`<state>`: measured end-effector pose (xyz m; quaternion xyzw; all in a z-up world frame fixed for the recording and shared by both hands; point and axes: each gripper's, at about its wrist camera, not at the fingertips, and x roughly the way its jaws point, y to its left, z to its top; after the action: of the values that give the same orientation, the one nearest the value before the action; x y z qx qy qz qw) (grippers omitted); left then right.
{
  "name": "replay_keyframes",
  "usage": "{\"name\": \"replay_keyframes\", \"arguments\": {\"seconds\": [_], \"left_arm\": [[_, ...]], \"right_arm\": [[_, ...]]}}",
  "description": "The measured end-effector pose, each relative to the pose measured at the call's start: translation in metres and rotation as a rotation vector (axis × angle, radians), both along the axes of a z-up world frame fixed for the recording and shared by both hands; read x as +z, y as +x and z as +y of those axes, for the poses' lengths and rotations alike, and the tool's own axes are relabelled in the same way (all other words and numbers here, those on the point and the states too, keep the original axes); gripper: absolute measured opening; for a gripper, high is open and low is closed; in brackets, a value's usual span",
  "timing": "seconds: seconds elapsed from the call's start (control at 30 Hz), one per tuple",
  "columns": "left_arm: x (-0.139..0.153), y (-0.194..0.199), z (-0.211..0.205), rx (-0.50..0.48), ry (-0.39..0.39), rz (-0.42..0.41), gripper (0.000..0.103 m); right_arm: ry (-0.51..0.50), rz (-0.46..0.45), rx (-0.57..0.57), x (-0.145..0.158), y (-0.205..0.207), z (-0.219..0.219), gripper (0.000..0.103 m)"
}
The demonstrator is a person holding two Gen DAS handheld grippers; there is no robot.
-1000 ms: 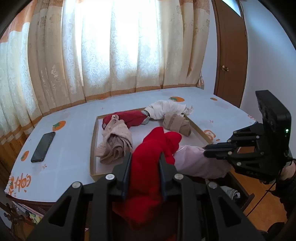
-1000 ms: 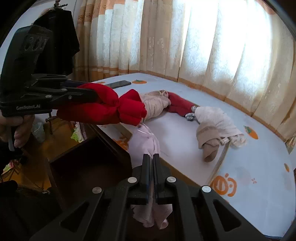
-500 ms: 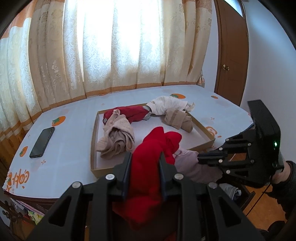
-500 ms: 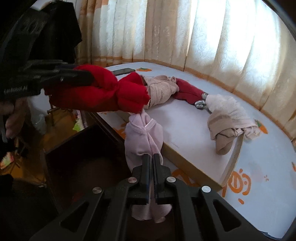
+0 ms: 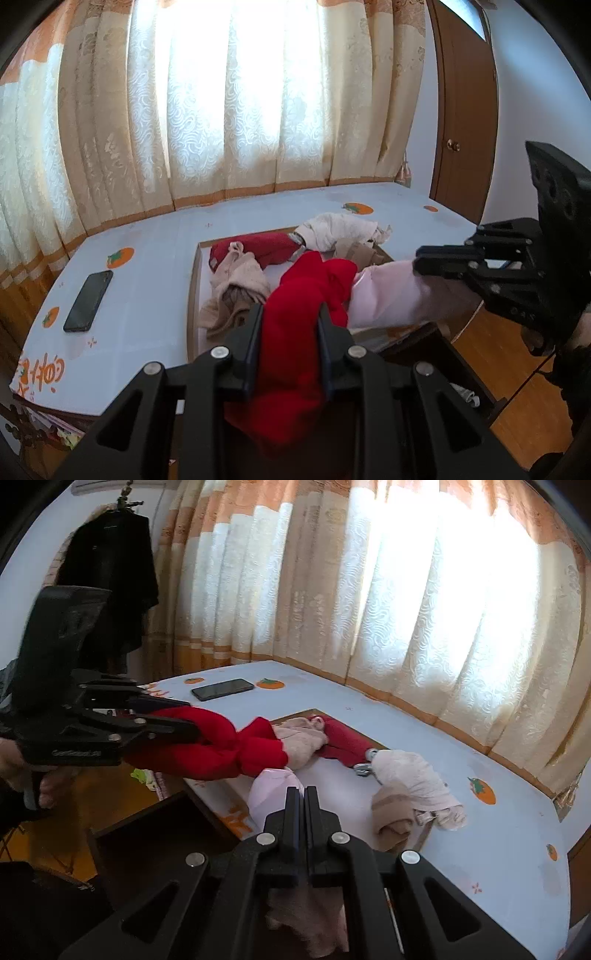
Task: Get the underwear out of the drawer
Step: 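Carry the red garment and pale pink underwear over the cardboard tray with both tools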
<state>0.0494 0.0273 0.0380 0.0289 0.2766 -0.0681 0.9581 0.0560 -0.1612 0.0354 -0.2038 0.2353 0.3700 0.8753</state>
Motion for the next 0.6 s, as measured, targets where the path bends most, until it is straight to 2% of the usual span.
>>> {"name": "replay_keyframes", "arguments": {"seconds": [0.37, 0.6], "left_arm": [[0.001, 0.053, -0.002, 0.015, 0.027, 0.024, 0.025], [-0.008, 0.09, -0.004, 0.034, 0.048, 0.062, 0.025]], "right_arm": [[-0.017, 0.013, -0.078, 0.005, 0.052, 0.0, 0.003], [0.012, 0.087, -0.104, -0.005, 0.079, 0.002, 0.003]]}}
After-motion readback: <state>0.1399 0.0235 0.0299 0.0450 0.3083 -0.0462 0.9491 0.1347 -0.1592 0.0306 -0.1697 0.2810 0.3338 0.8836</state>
